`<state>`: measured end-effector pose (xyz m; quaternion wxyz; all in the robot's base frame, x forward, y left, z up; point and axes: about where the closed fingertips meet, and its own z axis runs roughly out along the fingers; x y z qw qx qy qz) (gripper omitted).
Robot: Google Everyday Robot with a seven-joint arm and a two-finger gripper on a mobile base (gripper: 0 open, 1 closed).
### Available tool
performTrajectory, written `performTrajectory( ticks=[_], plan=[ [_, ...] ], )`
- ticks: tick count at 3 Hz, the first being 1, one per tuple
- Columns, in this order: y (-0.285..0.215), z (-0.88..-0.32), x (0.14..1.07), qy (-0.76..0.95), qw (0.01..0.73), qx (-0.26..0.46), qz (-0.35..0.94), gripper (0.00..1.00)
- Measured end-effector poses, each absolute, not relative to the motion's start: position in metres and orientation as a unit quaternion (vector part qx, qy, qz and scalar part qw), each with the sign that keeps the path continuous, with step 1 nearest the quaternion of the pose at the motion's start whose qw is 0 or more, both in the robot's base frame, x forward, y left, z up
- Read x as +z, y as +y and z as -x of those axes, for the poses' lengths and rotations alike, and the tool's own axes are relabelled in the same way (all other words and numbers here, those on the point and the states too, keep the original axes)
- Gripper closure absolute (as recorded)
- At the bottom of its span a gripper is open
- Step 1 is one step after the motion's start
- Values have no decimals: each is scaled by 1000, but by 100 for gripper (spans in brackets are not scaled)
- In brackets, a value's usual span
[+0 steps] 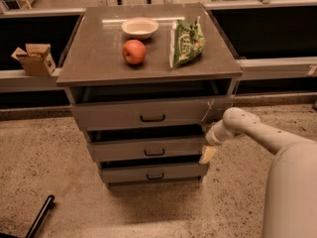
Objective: Open middle drawer
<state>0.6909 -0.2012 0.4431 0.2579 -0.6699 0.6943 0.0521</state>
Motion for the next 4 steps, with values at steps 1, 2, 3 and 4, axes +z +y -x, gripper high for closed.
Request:
performTrajectory(
  ticks=[1, 2, 3, 4],
  plan=[
    [-189, -702, 417, 695, 238, 63, 676, 18],
    [-178, -703, 403, 691, 227, 70, 683, 41],
    [-172, -694, 403, 682, 226, 77, 691, 46],
    [-172, -694, 407, 682, 226, 77, 691, 46]
  ],
)
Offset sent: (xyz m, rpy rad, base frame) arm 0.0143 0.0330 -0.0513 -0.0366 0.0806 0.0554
